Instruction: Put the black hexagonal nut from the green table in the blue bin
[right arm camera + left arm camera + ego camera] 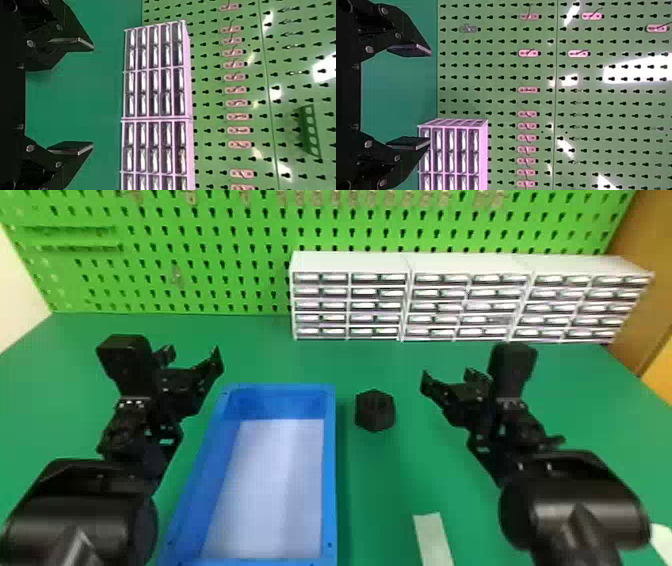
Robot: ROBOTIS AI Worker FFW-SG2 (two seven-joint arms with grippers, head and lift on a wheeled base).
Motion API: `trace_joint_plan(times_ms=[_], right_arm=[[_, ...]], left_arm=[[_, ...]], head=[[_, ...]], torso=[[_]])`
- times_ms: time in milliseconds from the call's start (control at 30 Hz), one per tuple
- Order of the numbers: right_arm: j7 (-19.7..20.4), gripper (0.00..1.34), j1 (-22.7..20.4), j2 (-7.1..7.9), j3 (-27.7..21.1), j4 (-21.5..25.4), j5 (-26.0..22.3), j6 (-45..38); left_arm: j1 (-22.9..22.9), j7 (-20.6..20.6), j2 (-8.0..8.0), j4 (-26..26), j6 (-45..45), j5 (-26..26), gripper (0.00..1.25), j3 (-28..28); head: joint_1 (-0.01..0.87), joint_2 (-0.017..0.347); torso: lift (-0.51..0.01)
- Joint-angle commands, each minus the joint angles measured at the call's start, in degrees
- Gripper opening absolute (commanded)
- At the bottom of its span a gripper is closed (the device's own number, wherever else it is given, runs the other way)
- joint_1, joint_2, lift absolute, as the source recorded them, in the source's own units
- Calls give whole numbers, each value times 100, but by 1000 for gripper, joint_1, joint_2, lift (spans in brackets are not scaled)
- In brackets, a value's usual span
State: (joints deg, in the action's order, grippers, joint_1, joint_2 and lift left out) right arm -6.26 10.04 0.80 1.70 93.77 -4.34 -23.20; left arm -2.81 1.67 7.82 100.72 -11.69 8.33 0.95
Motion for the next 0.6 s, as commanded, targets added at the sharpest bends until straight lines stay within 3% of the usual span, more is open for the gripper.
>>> trace_joint_plan(times_ms=[0, 300, 567], right_arm=[[64, 939, 455, 60, 173, 36, -58, -844], [143, 939, 1396, 280, 498, -307, -471, -1925], [134, 940, 2178, 324, 692, -799, -506, -2566]], left_arm=[[9, 0, 0, 0, 0, 2, 787, 11], [0, 35, 9, 0, 0, 2, 787, 19], [0, 79, 9, 0, 0, 20, 787, 11]], head=[[686, 52], [686, 52], [686, 52]], torso=[[-97], [-97], [-97]])
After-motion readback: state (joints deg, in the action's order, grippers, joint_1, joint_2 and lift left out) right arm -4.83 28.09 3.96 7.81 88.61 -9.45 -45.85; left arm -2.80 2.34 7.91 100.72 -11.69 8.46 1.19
